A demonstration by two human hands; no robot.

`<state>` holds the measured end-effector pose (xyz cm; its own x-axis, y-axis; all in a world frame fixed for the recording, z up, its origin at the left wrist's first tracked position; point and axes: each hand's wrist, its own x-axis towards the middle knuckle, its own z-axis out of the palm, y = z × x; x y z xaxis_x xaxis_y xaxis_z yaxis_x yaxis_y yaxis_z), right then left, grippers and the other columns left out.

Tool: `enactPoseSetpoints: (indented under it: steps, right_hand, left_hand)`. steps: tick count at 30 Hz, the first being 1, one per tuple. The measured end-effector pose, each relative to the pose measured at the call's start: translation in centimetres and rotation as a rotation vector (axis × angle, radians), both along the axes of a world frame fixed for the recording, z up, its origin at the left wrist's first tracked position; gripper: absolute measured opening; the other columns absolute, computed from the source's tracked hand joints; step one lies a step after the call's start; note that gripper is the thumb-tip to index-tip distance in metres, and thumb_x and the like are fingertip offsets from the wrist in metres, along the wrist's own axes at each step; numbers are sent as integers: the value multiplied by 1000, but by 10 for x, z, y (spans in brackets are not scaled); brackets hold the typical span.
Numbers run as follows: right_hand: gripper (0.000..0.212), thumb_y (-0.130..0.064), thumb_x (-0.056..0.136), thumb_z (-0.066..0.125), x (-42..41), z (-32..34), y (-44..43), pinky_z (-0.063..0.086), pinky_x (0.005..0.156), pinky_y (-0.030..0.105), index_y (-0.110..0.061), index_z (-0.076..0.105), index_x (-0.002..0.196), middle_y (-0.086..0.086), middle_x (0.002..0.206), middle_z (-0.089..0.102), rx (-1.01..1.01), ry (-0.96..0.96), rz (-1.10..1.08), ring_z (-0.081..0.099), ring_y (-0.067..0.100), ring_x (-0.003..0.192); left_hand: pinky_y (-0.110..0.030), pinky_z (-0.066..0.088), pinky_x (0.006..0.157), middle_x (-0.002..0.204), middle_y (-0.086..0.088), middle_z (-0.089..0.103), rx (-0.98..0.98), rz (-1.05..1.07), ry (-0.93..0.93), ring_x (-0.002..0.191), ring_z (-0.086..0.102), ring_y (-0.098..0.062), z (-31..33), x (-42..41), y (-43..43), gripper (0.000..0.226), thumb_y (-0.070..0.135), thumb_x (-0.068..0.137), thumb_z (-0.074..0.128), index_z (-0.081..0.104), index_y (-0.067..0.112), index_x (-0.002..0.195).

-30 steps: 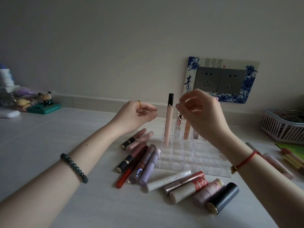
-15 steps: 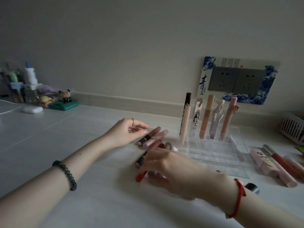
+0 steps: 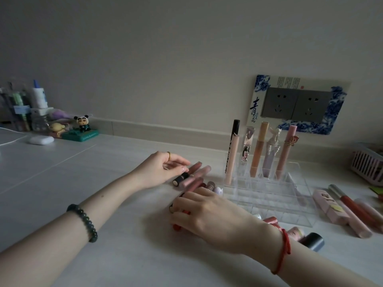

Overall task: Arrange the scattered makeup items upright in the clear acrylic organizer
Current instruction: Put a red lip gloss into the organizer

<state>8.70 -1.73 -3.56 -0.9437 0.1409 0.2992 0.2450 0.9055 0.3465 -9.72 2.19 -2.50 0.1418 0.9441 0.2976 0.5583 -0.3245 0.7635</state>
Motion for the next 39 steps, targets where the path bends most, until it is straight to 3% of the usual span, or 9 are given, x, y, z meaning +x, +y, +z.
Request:
enactPoseSetpoints:
  steps: [4, 8, 11, 14, 18, 23, 25, 30, 39]
  right_hand:
    - [14, -16, 78, 60, 6, 16, 3, 42, 74, 28, -14, 55, 91, 2, 82, 62, -154, 177, 83, 56, 20, 76]
    - [13, -22, 87, 47, 17, 47, 1, 49, 68, 28, -16, 50, 98, 1, 82, 65, -456, 476, 95, 60, 13, 74]
    - [14, -13, 84, 54, 30, 67, 5, 51, 73, 14, -10, 54, 97, -11, 83, 62, -555, 673, 106, 64, 5, 81]
    - [13, -11, 81, 58, 47, 85, 9, 53, 70, 15, -15, 56, 92, -10, 83, 63, -685, 853, 63, 66, 5, 76]
    - [12, -14, 80, 59, 70, 105, 14, 57, 62, 25, -11, 58, 91, 2, 79, 67, -754, 1010, 13, 68, 14, 67]
    - [13, -15, 81, 58, 97, 117, 25, 58, 62, 32, -10, 58, 93, 7, 82, 67, -726, 1091, -83, 68, 19, 67]
    - [15, -17, 80, 59, 109, 122, 29, 58, 63, 33, -12, 58, 94, 6, 80, 68, -751, 1116, -120, 69, 19, 67]
    - [25, -9, 73, 65, 141, 132, 33, 58, 65, 33, -16, 58, 96, 9, 83, 69, -836, 969, -272, 69, 22, 71]
    - [24, -4, 73, 66, 174, 130, 50, 58, 60, 25, -20, 58, 91, 4, 81, 68, -788, 1059, -429, 69, 16, 69]
  left_hand:
    - [-26, 49, 91, 94, 3, 72, -8, -15, -25, 90, 67, -10, 2, 1, -4, 16, 20, 82, 62, 64, 34, 88]
    - [-11, 49, 77, 72, 20, 71, 17, -43, -123, 74, 65, 4, 7, 5, -7, 21, 18, 81, 60, 66, 36, 74]
    - [-10, 47, 67, 71, 17, 71, 59, -123, -146, 70, 63, 2, 19, 17, -14, 12, 40, 75, 59, 69, 34, 77]
    - [-15, 49, 71, 85, 9, 73, 43, -262, -148, 78, 64, -6, 32, 34, -22, 36, 64, 72, 50, 71, 37, 84]
    - [-19, 50, 69, 78, 6, 73, 47, -309, -207, 74, 66, -9, 40, 65, -21, 26, 44, 72, 57, 71, 26, 86]
    - [-29, 56, 76, 75, -4, 73, 123, -310, -261, 71, 69, -18, 47, 106, -12, 9, 18, 72, 68, 71, 18, 80]
    - [-23, 56, 74, 72, 1, 72, 132, -312, -284, 69, 68, -14, 50, 122, -6, 8, 12, 75, 66, 70, 15, 81]
    - [-20, 53, 67, 78, 3, 72, 106, -325, -363, 75, 69, -17, 53, 159, 8, 11, 15, 75, 67, 70, 16, 86]
    - [-28, 51, 88, 99, 4, 70, 99, -271, -398, 94, 65, -8, 47, 191, 21, 21, 13, 81, 62, 66, 19, 101]
